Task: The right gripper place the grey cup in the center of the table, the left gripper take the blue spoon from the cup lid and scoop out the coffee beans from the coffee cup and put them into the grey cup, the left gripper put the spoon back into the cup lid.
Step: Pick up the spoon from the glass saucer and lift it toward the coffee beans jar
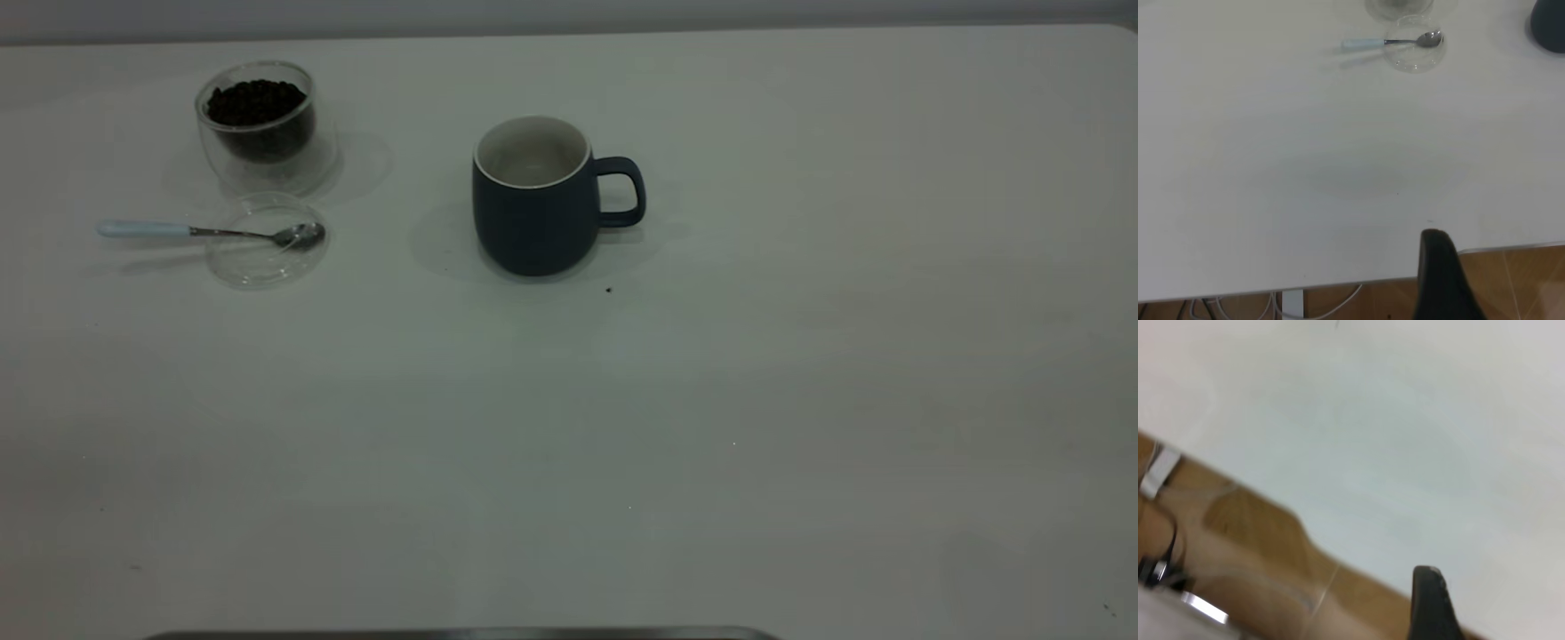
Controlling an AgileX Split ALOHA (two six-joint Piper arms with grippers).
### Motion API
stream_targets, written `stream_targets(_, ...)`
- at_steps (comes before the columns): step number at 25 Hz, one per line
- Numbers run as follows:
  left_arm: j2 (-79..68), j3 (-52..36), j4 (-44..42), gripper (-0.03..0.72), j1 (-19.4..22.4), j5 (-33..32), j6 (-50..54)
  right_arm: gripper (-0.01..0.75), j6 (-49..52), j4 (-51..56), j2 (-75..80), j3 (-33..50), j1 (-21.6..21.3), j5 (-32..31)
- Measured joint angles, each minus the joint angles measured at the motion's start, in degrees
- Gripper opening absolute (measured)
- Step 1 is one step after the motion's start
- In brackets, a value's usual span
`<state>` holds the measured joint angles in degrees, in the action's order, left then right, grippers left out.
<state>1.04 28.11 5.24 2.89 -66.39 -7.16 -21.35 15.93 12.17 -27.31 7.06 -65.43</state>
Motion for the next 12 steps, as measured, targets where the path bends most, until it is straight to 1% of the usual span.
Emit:
stream_targets(5,0.00,0.00,0.00,0.512,0.00,0.00,0.00,0.457,1.90,-1.36,-8.04,0.33,0.00,-0.05)
stream_targets(8,0.00,0.00,0.00,0.512,0.00,0.00,0.00,0.457,5.84,-4.26,-12.41,0.33,0.00,0.01)
stream_targets(12,0.00,0.00,0.00,0.512,0.00,0.00,0.00,0.457,12.31,-9.16,-13.09,0.33,0.00,0.18)
